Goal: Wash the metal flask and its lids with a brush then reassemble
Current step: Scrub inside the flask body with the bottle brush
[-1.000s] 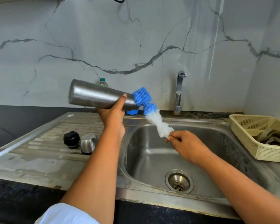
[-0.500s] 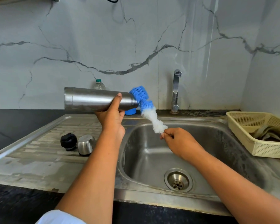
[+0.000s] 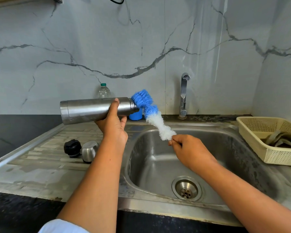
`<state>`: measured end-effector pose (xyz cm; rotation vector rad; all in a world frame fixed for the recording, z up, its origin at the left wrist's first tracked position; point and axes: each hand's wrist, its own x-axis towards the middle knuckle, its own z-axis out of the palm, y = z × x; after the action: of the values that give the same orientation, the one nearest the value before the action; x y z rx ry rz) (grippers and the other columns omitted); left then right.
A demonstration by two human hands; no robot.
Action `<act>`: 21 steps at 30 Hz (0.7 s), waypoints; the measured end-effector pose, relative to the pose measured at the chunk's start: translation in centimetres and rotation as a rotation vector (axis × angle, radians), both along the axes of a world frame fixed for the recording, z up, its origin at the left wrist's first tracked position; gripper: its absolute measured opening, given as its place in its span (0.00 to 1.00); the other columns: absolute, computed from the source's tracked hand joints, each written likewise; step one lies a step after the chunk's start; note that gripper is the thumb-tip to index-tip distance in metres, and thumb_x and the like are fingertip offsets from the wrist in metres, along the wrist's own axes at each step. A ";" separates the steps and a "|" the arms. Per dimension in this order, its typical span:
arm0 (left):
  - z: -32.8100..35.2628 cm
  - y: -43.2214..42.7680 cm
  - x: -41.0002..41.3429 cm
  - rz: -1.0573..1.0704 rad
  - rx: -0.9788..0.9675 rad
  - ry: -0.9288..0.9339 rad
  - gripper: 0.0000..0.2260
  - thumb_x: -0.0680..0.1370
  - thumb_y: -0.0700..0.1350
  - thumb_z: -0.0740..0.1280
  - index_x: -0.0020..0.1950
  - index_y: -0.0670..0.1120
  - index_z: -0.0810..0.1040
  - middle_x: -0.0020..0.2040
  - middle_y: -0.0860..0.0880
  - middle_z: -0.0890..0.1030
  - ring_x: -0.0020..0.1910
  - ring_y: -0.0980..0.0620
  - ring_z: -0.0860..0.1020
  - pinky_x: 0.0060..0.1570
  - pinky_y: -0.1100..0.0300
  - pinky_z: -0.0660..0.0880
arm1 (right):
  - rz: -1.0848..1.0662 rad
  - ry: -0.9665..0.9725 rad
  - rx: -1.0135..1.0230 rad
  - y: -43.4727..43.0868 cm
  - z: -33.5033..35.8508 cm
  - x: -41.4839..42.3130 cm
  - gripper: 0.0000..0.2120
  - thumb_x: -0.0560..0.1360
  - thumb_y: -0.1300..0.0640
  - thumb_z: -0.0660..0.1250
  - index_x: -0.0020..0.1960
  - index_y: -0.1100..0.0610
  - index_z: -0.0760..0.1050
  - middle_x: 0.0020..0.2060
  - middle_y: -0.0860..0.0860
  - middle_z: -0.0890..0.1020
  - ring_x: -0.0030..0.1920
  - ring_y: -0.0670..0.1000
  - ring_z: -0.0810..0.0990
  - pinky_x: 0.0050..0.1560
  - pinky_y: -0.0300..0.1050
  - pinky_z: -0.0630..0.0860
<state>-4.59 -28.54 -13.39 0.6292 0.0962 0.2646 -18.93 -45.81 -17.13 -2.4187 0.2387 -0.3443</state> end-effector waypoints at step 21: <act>0.4 0.3 -0.4 -0.104 -0.169 0.074 0.29 0.71 0.49 0.81 0.68 0.47 0.74 0.60 0.44 0.83 0.55 0.47 0.84 0.50 0.53 0.85 | 0.046 -0.111 0.106 -0.8 -1.5 1.2 0.11 0.85 0.53 0.57 0.56 0.50 0.79 0.32 0.47 0.76 0.30 0.46 0.71 0.28 0.35 0.67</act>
<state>-5.01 -28.20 -12.96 0.4747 0.1547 0.1305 -17.73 -46.56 -18.63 -2.2892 0.1481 -0.4328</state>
